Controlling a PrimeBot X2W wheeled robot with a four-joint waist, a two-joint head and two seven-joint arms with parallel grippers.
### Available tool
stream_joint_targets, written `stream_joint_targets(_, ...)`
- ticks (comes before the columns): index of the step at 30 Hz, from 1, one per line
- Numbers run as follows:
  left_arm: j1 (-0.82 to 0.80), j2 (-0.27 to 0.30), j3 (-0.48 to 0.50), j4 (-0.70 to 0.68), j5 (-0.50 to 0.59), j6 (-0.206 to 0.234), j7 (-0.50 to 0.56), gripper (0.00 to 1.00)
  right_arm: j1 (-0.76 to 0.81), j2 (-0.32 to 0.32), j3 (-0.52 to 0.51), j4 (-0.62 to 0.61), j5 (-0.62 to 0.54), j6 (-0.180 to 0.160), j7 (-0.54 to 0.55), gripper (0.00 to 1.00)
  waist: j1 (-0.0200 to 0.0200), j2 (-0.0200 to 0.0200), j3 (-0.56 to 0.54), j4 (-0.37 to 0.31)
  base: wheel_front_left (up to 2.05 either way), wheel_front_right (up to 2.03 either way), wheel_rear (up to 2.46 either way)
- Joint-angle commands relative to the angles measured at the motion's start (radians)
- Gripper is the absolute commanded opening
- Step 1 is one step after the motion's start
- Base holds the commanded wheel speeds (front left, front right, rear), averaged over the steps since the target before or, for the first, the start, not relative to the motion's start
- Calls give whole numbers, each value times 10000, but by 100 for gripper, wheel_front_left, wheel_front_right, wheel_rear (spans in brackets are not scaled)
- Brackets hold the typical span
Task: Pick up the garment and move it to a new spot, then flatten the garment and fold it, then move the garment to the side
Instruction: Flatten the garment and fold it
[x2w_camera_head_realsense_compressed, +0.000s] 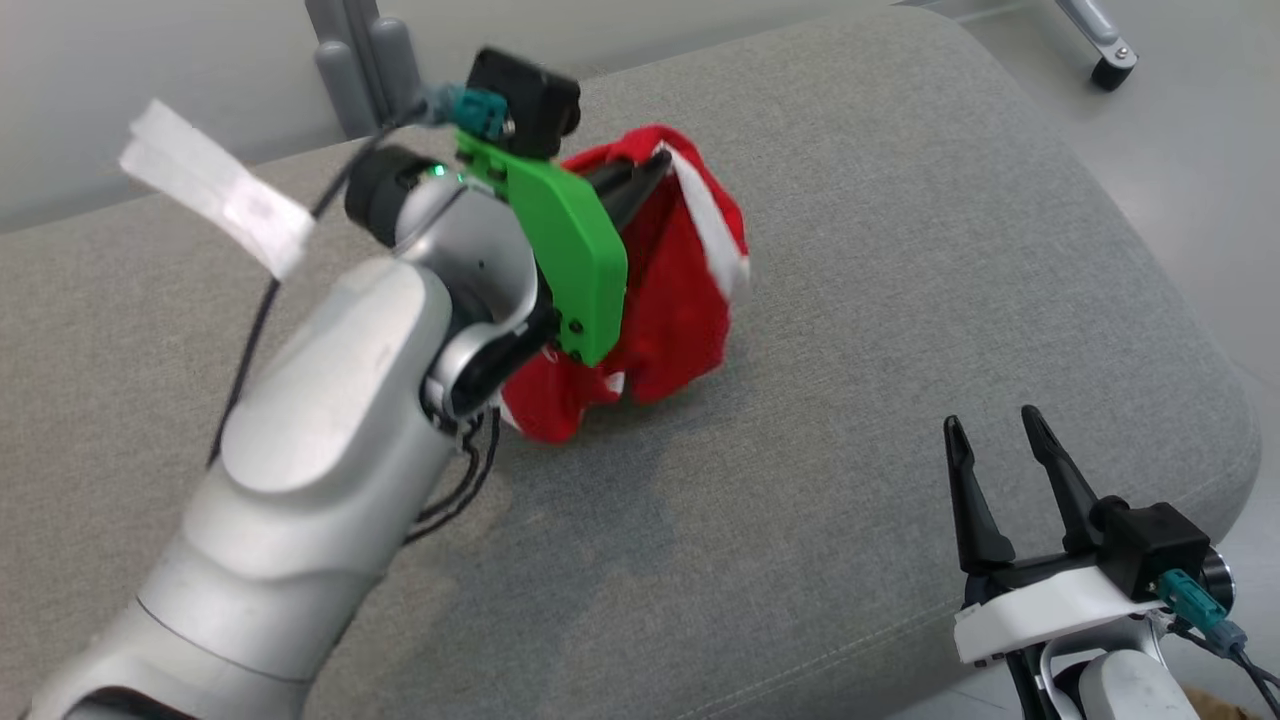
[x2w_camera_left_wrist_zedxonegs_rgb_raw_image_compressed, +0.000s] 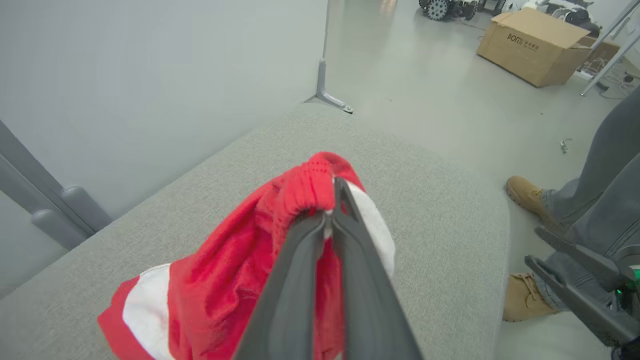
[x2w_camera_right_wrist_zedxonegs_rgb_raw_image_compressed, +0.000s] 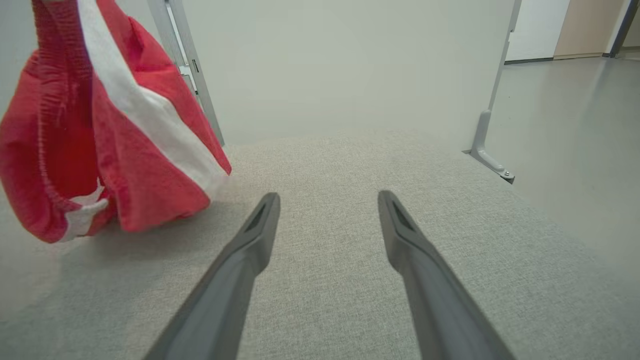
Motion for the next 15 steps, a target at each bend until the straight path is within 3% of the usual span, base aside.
stream_joint_targets(1, -511, 185, 81, -242, -166, -48, 475, 0, -116, -14, 100, 40, 174, -7, -3, 100, 0, 0, 23, -97, 0, 0, 0)
stream_joint_targets(6, -1991, 387, 449, -662, -761, 217, 2310, 0, -240, -14, 272, 151, 556, -7, -1, 100, 0, 0, 112, -395, 0, 0, 0)
stream_joint_targets(11, -2537, 604, 957, -602, -1430, 462, 3240, 0, -255, -14, 247, 172, 792, -7, -1, 100, 0, 0, 183, -525, 0, 0, 0)
stream_joint_targets(15, -2065, 1521, 1164, -770, -1604, 471, 3861, 0, -160, -11, 179, 165, 827, -7, -3, 100, 0, 0, 202, -504, 0, 0, 0)
